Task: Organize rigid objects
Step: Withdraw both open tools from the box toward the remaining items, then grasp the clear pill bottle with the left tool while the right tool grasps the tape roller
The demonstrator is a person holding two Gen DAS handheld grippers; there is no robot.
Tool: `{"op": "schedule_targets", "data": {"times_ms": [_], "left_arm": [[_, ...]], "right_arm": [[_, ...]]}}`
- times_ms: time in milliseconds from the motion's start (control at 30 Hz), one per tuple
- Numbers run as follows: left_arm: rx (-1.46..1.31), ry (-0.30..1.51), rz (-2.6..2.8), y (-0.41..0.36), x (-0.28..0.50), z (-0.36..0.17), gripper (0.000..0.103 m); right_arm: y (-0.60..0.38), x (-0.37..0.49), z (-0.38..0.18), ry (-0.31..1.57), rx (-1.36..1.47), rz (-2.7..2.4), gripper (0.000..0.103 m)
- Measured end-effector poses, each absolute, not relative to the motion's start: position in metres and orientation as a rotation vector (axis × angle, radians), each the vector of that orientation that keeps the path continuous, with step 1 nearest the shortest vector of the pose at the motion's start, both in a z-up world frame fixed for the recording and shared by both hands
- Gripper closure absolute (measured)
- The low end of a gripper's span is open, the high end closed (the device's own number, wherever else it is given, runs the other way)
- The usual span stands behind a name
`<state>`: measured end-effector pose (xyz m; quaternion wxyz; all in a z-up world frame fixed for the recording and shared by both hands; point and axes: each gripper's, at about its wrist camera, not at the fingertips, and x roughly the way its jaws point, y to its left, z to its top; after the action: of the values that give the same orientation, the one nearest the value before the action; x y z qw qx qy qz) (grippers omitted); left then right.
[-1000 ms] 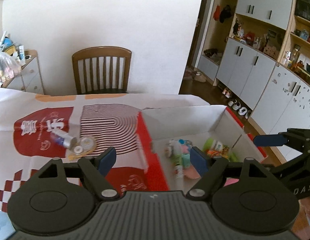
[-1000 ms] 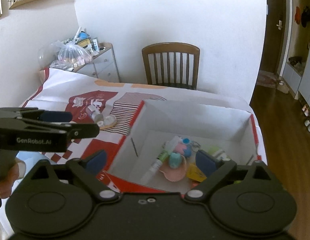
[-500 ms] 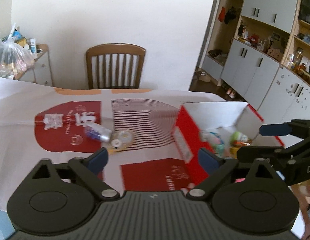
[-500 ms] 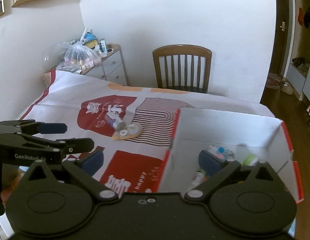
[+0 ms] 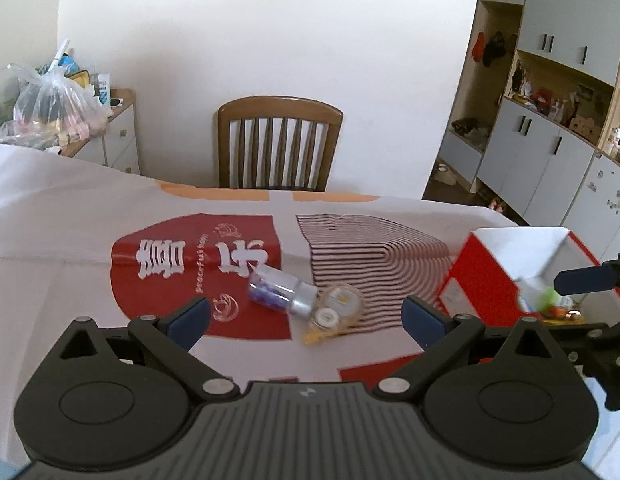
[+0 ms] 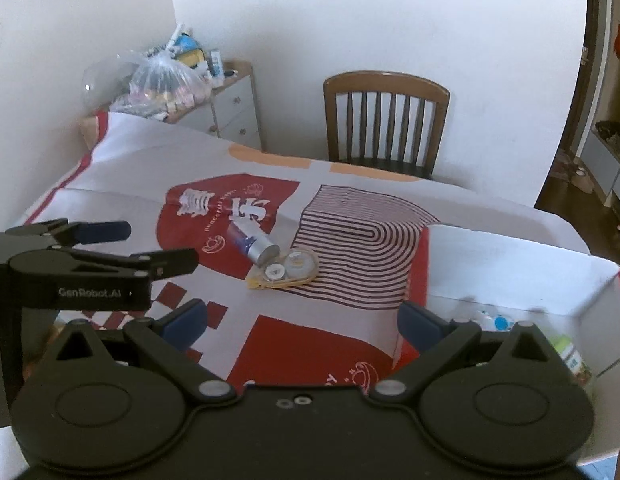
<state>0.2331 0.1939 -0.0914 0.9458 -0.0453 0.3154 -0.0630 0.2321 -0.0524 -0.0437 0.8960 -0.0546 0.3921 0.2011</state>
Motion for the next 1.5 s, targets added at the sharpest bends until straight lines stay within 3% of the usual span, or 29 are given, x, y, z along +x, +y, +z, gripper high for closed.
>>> {"op": "schedule_targets", "data": {"times_ms": [467, 1100, 1267, 1433, 1500], "left_arm": [[0.029, 0.662, -0.134, 0.196, 0.300, -0.153, 0.001], [0.024, 0.673, -0.158, 0.199, 0.338, -0.184, 0.004], [0.051, 0.656, -0.187, 0.197, 0.340, -0.185, 0.014], [0.086, 0.659, -0.212, 0.195, 0.341, -0.189, 0.034], [0.094, 0.657, -0.213, 0.196, 0.340, -0.189, 0.034]], "right_arm": [[-0.020, 0.304, -0.068, 0.891, -0.096, 0.369, 0.002], [0.004, 0.382, -0.135, 1.062, 0.039, 0.153, 0.007], [0.014, 0.389, -0.141, 1.074, 0.050, 0.123, 0.012], [0.021, 0.392, -0.145, 1.084, 0.057, 0.103, 0.015], [0.024, 0.392, -0.146, 1.094, 0.061, 0.100, 0.017]]}}
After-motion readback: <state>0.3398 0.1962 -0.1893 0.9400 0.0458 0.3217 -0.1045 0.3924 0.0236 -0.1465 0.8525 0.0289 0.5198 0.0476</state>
